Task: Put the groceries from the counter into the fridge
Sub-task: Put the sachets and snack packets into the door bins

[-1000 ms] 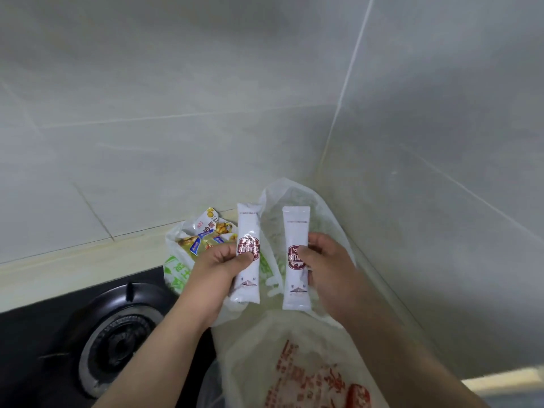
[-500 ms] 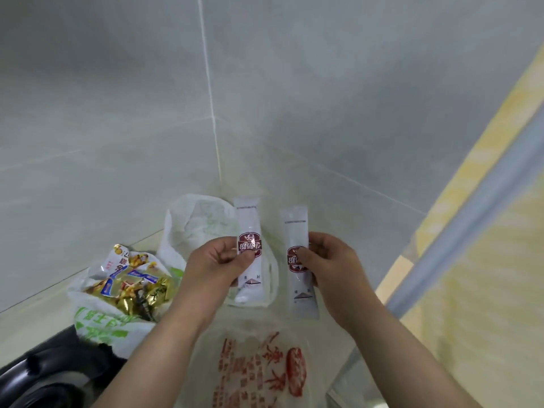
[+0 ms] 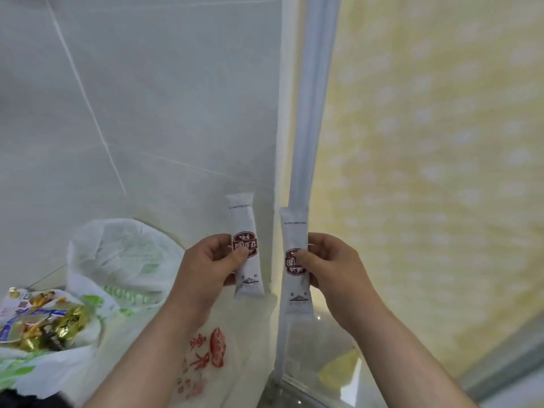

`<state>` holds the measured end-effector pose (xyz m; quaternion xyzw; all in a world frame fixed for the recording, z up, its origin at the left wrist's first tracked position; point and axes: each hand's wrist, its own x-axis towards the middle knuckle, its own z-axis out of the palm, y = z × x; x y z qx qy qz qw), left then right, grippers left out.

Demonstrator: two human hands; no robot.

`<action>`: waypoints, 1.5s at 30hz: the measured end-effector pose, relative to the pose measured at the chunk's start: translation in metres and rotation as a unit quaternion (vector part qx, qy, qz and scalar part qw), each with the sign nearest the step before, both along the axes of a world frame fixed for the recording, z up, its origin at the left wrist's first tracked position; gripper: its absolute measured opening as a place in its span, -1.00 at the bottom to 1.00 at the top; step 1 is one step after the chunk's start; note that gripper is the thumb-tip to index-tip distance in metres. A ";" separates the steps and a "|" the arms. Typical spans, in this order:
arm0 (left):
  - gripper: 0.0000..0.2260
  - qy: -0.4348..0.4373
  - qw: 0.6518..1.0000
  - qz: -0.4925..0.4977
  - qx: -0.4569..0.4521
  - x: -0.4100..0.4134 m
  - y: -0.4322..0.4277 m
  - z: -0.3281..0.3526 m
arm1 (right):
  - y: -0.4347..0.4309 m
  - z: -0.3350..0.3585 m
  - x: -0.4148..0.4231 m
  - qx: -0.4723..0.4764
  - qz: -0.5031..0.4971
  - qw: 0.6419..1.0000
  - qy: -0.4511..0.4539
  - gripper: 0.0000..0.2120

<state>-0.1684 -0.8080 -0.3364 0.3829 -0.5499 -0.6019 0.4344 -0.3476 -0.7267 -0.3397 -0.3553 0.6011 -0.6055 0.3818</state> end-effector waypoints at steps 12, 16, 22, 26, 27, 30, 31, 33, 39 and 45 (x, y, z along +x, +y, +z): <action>-0.91 0.006 0.988 -0.153 -0.009 -0.088 0.123 0.017 | 0.181 0.025 -0.064 -0.032 -0.150 0.988 0.005 -0.81; -0.90 -0.002 0.977 -0.214 -0.017 -0.125 0.160 0.021 | 0.235 0.030 -0.084 -0.044 -0.213 0.976 -0.004 -0.82; -0.91 -0.017 0.948 -0.316 -0.035 -0.186 0.209 0.029 | 0.309 0.038 -0.110 -0.072 -0.307 0.949 -0.009 -0.85; -0.91 -0.021 0.920 -0.387 -0.058 -0.234 0.242 0.031 | 0.353 0.038 -0.130 -0.076 -0.370 0.926 -0.009 -0.85; -0.90 -0.023 0.911 -0.407 -0.061 -0.247 0.251 0.031 | 0.364 0.038 -0.135 -0.076 -0.387 0.919 -0.008 -0.85; -0.88 -0.028 0.885 -0.461 -0.068 -0.290 0.275 0.031 | 0.395 0.036 -0.153 -0.073 -0.448 0.891 -0.005 -0.85; -0.88 -0.028 0.875 -0.479 -0.067 -0.305 0.283 0.030 | 0.406 0.034 -0.159 -0.070 -0.469 0.880 -0.006 -0.85; -0.88 -0.026 0.854 -0.516 -0.061 -0.334 0.302 0.027 | 0.426 0.031 -0.168 -0.067 -0.507 0.860 -0.007 -0.85; -0.90 -0.041 0.791 -0.608 -0.052 -0.410 0.353 0.020 | 0.475 0.031 -0.196 -0.072 -0.615 0.785 -0.008 -0.82; -0.89 -0.031 0.727 -0.684 -0.041 -0.467 0.389 0.019 | 0.495 0.033 -0.216 -0.057 -0.699 0.713 0.004 -0.82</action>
